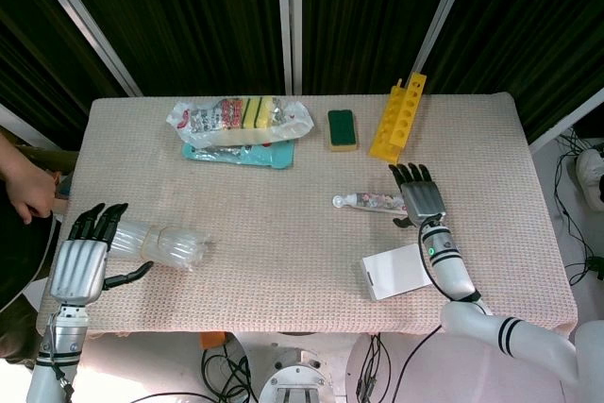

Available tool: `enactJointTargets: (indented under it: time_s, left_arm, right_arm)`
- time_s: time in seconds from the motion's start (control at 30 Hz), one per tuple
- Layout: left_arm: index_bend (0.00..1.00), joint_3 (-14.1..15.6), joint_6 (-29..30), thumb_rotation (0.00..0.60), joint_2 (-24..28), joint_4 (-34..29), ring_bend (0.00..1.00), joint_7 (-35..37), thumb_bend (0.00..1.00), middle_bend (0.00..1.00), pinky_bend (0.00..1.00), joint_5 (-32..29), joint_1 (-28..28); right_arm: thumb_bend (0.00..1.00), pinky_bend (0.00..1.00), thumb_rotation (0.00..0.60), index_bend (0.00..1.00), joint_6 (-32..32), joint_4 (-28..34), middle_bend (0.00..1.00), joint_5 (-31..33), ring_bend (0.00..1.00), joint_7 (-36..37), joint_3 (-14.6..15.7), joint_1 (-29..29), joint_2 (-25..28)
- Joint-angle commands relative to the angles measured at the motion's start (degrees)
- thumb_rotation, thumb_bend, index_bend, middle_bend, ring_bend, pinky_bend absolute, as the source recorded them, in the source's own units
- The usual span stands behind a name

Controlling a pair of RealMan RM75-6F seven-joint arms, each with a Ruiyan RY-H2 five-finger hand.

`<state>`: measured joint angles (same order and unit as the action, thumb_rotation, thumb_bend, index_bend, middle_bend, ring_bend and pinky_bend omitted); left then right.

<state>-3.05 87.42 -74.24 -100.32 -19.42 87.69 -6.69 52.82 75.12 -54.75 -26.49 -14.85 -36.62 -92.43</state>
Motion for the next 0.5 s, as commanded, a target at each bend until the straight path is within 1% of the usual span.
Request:
enactJointTargets:
  time_s: [0.03, 0.2, 0.27, 0.33, 0.4, 0.5]
  left_arm:
    - [0.10, 0.05, -0.15, 0.011, -0.11, 0.15, 0.10, 0.08, 0.00, 0.14, 0.15, -0.11, -0.02]
    - [0.10, 0.10, -0.22, 0.011, -0.24, 0.25, 0.10, 0.13, 0.00, 0.14, 0.15, -0.12, -0.02]
    - [0.10, 0.12, -0.16, 0.010, -0.23, 0.23, 0.10, 0.10, 0.00, 0.14, 0.15, -0.03, -0.01]
    - [0.10, 0.09, -0.18, 0.014, -0.19, 0.22, 0.10, 0.13, 0.00, 0.14, 0.15, -0.17, 0.02]
    - [0.10, 0.08, -0.25, 0.026, -0.14, 0.17, 0.10, 0.20, 0.00, 0.14, 0.15, -0.22, 0.00]
    - [0.10, 0.16, -0.52, 0.035, -0.05, 0.23, 0.10, 0.32, 0.00, 0.14, 0.15, -0.29, -0.07]
  right_arm:
    - [0.08, 0.00, 0.600, 0.00, -0.05, -0.15, 0.10, 0.28, 0.00, 0.21, 0.35, -0.20, -0.01]
    - [0.09, 0.00, 0.600, 0.00, -0.23, -0.72, 0.10, 0.74, 0.00, 0.66, 0.86, -0.62, -0.28]
    - [0.09, 0.02, 0.600, 0.01, -0.14, -0.96, 0.11, 0.74, 0.00, 1.00, 0.91, -0.84, -0.50]
    - [0.11, 0.07, 0.600, 0.04, 0.37, -1.16, 0.14, 0.52, 0.03, 1.36, 0.90, -0.98, -0.79]
    - [0.14, 0.17, 0.600, 0.09, 0.58, -1.41, 0.19, 0.52, 0.09, 1.54, 0.99, -1.08, -1.05]
    - [0.16, 0.24, 0.600, 0.16, 0.54, -1.71, 0.25, 1.43, 0.15, 0.98, 1.11, -1.37, -1.32]
